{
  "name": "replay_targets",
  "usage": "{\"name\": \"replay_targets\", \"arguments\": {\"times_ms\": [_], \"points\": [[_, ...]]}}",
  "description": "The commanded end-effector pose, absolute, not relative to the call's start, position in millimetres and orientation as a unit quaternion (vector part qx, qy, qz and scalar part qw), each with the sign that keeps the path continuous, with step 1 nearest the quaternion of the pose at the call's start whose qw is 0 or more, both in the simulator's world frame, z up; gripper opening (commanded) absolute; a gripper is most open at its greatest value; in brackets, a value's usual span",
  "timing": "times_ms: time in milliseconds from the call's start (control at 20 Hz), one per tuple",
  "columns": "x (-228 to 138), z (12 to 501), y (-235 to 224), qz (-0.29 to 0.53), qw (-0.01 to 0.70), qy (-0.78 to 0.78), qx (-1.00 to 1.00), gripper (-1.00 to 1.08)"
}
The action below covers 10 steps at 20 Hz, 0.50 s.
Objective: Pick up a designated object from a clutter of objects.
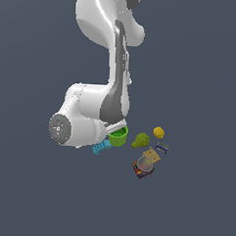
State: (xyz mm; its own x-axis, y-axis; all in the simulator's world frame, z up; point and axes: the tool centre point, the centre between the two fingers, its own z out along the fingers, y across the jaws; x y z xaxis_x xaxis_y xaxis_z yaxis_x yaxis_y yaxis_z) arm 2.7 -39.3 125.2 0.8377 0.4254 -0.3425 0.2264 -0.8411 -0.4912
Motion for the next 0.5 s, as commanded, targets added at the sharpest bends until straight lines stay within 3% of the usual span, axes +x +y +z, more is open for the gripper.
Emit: {"name": "replay_targets", "arguments": {"times_ms": [0, 450], "points": [[25.5, 146.1, -45.6, 0.175, 0.218, -0.201, -0.939, -1.0], [81.4, 224.6, -62.2, 0.012, 0.209, -0.283, -0.936, -1.0]]}}
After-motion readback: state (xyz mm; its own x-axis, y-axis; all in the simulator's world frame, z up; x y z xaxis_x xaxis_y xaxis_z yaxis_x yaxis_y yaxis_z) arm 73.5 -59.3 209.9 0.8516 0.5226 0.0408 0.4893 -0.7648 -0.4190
